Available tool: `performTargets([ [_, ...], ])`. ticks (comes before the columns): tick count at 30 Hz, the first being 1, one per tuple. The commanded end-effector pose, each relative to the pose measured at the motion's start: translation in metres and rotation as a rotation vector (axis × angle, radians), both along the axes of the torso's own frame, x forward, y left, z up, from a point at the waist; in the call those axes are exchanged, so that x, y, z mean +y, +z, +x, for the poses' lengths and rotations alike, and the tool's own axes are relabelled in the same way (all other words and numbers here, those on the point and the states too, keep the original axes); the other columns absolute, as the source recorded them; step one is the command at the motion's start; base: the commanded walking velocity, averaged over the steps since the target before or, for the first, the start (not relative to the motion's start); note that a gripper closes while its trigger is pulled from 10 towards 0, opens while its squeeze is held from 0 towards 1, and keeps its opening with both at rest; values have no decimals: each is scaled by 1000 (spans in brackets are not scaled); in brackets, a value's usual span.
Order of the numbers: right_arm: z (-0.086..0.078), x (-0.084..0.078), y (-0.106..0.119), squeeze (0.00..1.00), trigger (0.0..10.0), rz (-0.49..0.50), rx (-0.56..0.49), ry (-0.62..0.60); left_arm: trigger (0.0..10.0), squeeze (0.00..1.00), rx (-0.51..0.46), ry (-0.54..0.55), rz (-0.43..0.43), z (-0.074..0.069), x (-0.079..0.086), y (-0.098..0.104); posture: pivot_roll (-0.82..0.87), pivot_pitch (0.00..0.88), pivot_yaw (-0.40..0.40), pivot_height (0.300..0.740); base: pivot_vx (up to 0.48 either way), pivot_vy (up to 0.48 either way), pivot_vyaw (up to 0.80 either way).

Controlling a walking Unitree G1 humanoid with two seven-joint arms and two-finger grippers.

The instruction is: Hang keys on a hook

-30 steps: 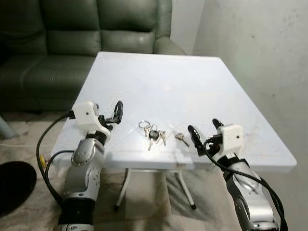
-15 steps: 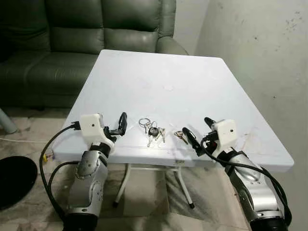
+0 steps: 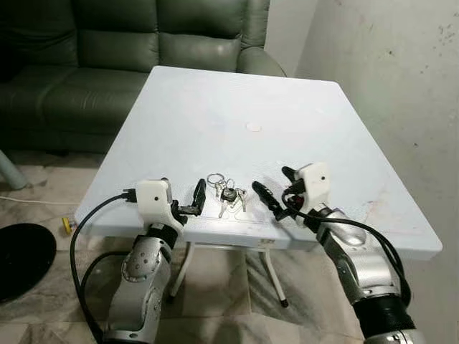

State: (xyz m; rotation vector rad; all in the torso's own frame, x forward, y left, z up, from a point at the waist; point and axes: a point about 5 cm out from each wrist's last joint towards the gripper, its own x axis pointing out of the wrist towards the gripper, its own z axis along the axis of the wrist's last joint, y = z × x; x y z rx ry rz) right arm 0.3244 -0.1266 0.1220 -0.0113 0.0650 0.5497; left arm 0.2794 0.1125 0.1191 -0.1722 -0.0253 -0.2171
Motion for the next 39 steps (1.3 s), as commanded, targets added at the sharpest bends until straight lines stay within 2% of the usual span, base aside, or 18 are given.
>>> performTargets([
  [1, 3, 2, -2, 0, 10000, -9, 33, -18, 10000, 0, -15, -41, 15, -3, -8, 4, 4, 65, -95, 740, 0, 0, 0],
  [3, 5, 10, -12, 0, 10000, -38, 99, -69, 10000, 0, -21, -70, 25, -6, -13, 5, 6, 63, -96, 740, 0, 0, 0],
  [10, 2, 18, -28, 0, 10000, -51, 200, -114, 10000, 0, -20, -74, 32, -8, -14, 6, 12, 67, -97, 740, 0, 0, 0],
  [16, -2, 22, -32, 0, 10000, -36, 228, -152, 10000, 0, -18, -75, 31, -9, -14, 7, 13, 70, -93, 740, 0, 0, 0],
  [22, 2, 21, -28, 0, 10000, -7, 225, -200, 10000, 0, -13, -81, 33, -9, -15, 6, 11, 69, -91, 740, 0, 0, 0],
  [24, 4, 19, -26, 0, 8392, -18, 228, -215, 10000, 0, -12, -79, 32, -9, -15, 7, 13, 68, -92, 740, 0, 0, 0],
  [25, 4, 19, -26, 0, 8392, -18, 228, -215, 10000, 0, -12, -79, 32, -9, -15, 7, 13, 68, -92, 740, 0, 0, 0],
  [26, 5, 18, -26, 0, 9490, -19, 229, -222, 10000, 0, -12, -79, 32, -9, -15, 6, 13, 66, -93, 740, 0, 0, 0],
  [27, 6, 18, -25, 0, 8275, -16, 228, -225, 10000, 0, -11, -79, 32, -9, -15, 6, 13, 66, -93, 740, 0, 0, 0],
  [28, 6, 18, -25, 0, 8275, -16, 228, -225, 10000, 0, -11, -79, 32, -9, -15, 6, 13, 66, -93, 740, 0, 0, 0],
  [29, 7, 18, -25, 0, 4549, -15, 229, -231, 10000, 0, -11, -79, 32, -10, -15, 6, 15, 65, -93, 740, 0, 0, 0],
  [30, 7, 18, -24, 0, 3961, -18, 227, -234, 10000, 0, -11, -79, 32, -10, -15, 6, 15, 65, -93, 740, 0, 0, 0],
  [32, 8, 19, -24, 0, 0, -19, 222, -235, 10000, 0, -12, -78, 32, -10, -15, 6, 16, 61, -93, 740, 0, 0, 0],
  [34, 8, 19, -24, 0, 0, -24, 222, -235, 10000, 0, -13, -77, 34, -10, -15, 6, 17, 61, -93, 740, 0, 0, 0],
  [35, 7, 19, -24, 0, 4039, -28, 223, -232, 10000, 0, -14, -76, 34, -9, -15, 7, 17, 61, -93, 740, 0, 0, 0],
  [37, 7, 20, -24, 0, 4235, -32, 225, -229, 10000, 0, -15, -75, 33, -9, -15, 7, 17, 59, -94, 740, 0, 0, 0],
  [38, 7, 20, -24, 0, 5412, -33, 225, -227, 10000, 0, -16, -75, 33, -9, -15, 7, 17, 58, -95, 740, 0, 0, 0],
  [39, 7, 20, -24, 0, 5412, -35, 225, -224, 10000, 0, -16, -75, 34, -9, -15, 7, 17, 58, -95, 740, 0, 0, 0],
])
